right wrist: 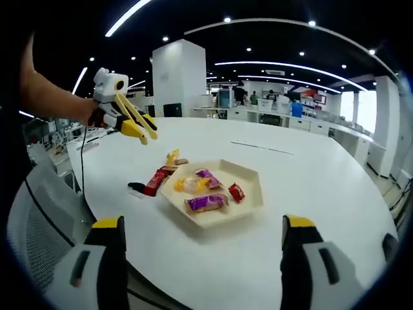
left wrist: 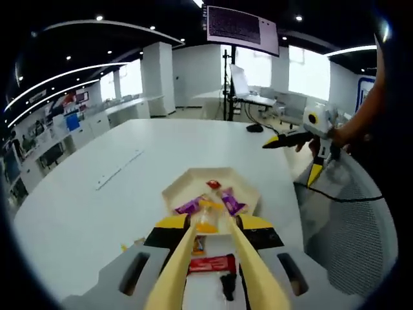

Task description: Place the target food into the container with the food tongs after gripping and lifting it, then release it inside without dropping or visibly crushing the food.

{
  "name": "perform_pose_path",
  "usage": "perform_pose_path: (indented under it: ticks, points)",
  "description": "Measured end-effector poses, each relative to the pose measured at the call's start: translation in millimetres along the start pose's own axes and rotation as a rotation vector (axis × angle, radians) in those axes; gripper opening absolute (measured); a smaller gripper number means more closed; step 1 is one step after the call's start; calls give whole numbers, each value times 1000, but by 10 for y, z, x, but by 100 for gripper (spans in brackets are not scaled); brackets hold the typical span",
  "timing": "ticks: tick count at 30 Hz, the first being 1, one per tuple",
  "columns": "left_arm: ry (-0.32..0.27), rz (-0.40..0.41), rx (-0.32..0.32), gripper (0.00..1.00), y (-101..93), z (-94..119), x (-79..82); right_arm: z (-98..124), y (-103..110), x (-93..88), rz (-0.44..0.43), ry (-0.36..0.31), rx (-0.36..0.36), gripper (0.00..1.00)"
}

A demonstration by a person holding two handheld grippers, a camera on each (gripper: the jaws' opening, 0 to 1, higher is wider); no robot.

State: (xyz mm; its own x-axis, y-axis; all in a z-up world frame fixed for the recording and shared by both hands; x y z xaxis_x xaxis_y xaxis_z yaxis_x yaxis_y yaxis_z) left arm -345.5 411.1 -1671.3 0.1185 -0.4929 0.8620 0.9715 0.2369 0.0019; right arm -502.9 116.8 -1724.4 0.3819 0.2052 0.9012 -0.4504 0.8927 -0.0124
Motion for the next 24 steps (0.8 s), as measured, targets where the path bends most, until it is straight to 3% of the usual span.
perform_pose_path:
  ticks: [6,14,24]
  points:
    - [-27,2,16,24,-36,61,-111,1,-7,-8,-9,4,-5,99]
    - [-5,-4,68,24,-51,99,-310,6,10,5,-6,-4,7,100]
    - [10,7,67,23,-142,73,-531,-4,12,-17,-2,22,6,100]
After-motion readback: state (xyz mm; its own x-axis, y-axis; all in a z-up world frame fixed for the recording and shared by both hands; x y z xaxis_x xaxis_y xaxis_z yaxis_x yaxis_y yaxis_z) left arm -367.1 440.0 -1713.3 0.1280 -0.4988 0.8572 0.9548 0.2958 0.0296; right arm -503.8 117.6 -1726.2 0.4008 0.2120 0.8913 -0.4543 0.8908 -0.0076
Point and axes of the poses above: the point that each gripper's makers call its tool centre point, and the gripper's own axes: z roughly backward along the fingers, y roughly to its left, x roughly out of its top, the point moved 9 cm from there along z, roughly backward along the fingers, and after that the axes turned 2 degrees about y, right-handed, at the moved point
